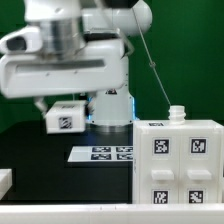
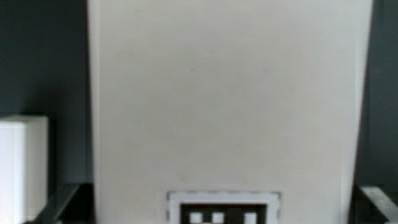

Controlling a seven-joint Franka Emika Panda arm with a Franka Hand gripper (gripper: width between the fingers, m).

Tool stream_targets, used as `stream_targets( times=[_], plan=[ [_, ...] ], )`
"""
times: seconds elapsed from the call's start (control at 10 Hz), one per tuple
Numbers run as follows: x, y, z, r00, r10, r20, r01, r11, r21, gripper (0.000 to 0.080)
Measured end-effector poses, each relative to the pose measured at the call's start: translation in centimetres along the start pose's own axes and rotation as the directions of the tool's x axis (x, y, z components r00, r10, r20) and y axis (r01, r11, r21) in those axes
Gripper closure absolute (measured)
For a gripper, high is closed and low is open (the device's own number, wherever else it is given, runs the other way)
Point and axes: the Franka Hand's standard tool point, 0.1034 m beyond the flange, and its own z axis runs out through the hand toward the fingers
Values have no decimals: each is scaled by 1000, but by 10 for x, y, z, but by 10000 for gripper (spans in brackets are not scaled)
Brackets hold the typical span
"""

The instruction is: Assemble cabinet

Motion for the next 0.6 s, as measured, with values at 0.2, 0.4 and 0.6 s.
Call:
stream_targets(
  times=[0.2, 0.4, 0.6],
  plan=[
    [-2, 5, 7, 1000, -13, 9, 13, 1000, 0, 248],
    [1, -1, 2, 1000, -11, 13, 11, 1000, -5, 248],
    [37, -31, -35, 999, -36, -34, 36, 999, -26, 248]
  ],
)
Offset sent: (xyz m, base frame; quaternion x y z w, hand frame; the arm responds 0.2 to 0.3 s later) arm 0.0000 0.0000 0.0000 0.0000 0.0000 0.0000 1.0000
